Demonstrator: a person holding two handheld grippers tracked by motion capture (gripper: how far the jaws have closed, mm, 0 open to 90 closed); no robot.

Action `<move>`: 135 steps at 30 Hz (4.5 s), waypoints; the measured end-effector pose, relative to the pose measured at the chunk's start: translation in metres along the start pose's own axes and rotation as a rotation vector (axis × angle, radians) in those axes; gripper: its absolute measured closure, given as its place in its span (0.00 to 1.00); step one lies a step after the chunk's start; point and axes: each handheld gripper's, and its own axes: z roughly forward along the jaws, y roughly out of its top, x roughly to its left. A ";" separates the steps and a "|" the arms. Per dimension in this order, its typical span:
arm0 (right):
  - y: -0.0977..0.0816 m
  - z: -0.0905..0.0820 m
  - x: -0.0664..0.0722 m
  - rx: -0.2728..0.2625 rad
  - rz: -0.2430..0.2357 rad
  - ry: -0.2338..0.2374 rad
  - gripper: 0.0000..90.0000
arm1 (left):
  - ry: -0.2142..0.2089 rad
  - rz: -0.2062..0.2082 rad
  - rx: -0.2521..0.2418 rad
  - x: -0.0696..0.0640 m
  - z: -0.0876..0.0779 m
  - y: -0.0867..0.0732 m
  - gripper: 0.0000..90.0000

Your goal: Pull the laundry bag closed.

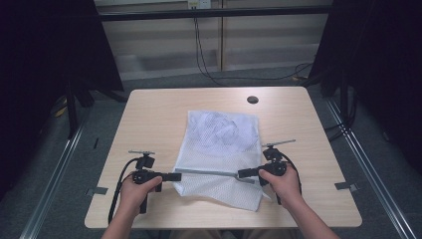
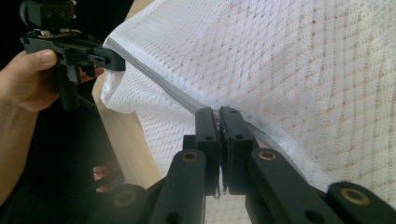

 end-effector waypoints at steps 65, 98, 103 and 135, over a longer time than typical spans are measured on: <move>-0.011 -0.032 -0.014 -0.034 0.040 -0.027 0.97 | 0.008 -0.004 -0.004 0.005 -0.001 0.002 0.98; -0.013 -0.046 -0.023 -0.059 0.056 -0.058 0.97 | 0.019 -0.009 -0.020 0.006 -0.005 0.001 0.98; -0.012 -0.047 -0.024 -0.064 0.050 -0.058 0.97 | 0.016 -0.006 -0.020 0.006 -0.007 0.001 0.98; -0.014 -0.052 -0.028 -0.085 0.021 -0.130 0.82 | 0.060 0.037 -0.061 0.002 -0.001 0.002 0.38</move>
